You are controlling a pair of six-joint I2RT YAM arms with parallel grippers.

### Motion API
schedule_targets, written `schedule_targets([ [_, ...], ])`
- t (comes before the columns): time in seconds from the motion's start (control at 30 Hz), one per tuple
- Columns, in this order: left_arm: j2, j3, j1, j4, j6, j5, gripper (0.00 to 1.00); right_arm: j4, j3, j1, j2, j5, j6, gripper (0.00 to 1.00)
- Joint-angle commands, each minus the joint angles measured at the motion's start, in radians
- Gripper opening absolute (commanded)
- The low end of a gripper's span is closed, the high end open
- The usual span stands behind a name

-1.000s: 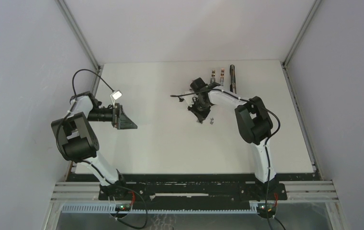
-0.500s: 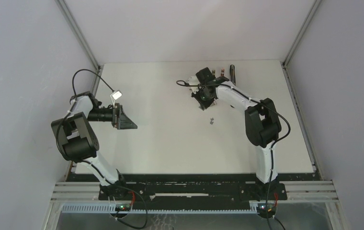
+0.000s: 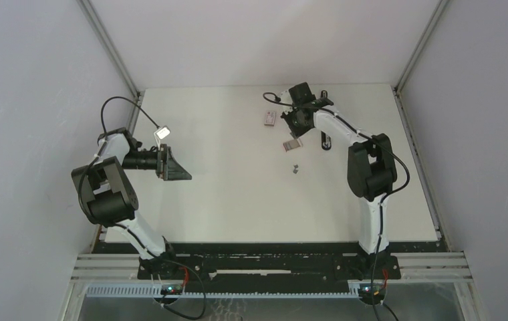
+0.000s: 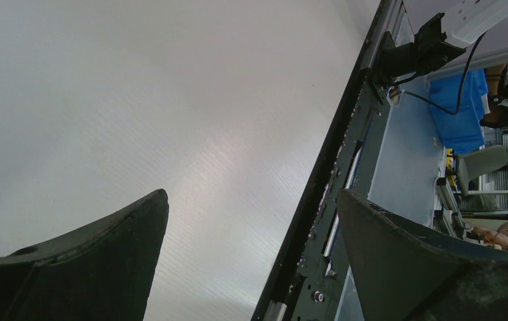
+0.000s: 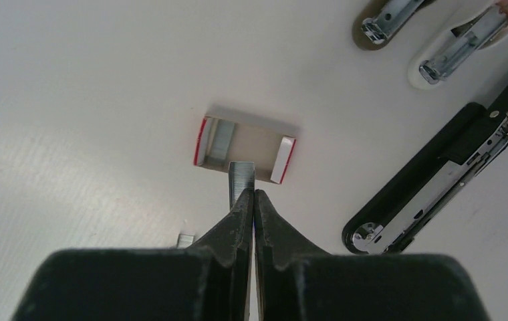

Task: Unload the staples from the stapler
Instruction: Place the staple in the staple box.

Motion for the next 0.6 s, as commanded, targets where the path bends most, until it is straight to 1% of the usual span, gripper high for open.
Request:
schedule_targets([
  [0.0, 0.0, 0.052, 0.007, -0.014, 0.028, 0.034, 1.0, 0.039, 0.034, -0.003, 0.033, 0.037, 0.039, 0.0],
  [0.57, 0.001, 0.054, 0.007, -0.014, 0.027, 0.034, 1.0, 0.082, 0.019, -0.003, 0.098, 0.062, 0.06, 0.0],
])
